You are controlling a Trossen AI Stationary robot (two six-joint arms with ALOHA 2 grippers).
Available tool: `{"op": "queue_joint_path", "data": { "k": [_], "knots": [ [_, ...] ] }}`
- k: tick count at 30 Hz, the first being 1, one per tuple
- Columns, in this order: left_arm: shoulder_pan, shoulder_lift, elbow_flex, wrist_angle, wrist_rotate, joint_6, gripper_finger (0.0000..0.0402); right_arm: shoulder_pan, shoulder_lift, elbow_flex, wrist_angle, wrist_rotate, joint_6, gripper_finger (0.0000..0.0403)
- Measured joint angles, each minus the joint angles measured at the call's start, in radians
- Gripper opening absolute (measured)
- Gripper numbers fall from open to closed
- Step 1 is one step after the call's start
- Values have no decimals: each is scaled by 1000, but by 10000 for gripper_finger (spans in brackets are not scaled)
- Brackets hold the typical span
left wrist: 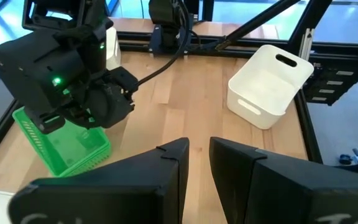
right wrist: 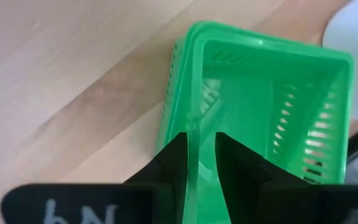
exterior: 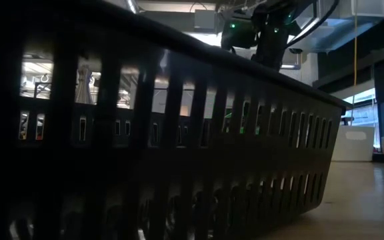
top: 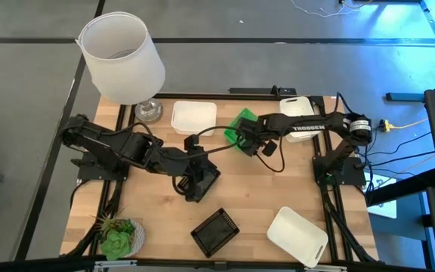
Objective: Stack baskets by color
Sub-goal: Stack the bottom green bin on the stacked green bins, then stack the bottom black bin on the stacked black bins
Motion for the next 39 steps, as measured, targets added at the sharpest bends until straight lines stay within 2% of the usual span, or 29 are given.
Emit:
{"op": "queue_joint_path", "data": {
  "k": [6,12,19,23,28,34,39],
  "knots": [
    [0,0,0,-2,0,-1,56,21,-51,0,-10,56,79,81],
    [0,0,0,-2,0,0,56,19,-167,0,-9,14,208,81],
    [0,0,0,-4,0,1,56,-62,-237,1,15,6,470,81],
    [0,0,0,-52,10,-28,57,-51,-263,1,-83,-86,481,81],
    [0,4,0,-205,60,-195,56,54,-346,1,-140,-263,557,81],
    [-27,23,2,-288,175,-461,56,240,-464,1,-133,-257,725,81],
    [-71,66,2,-280,189,-760,56,408,-534,1,-103,-256,852,81]
  ]
}}
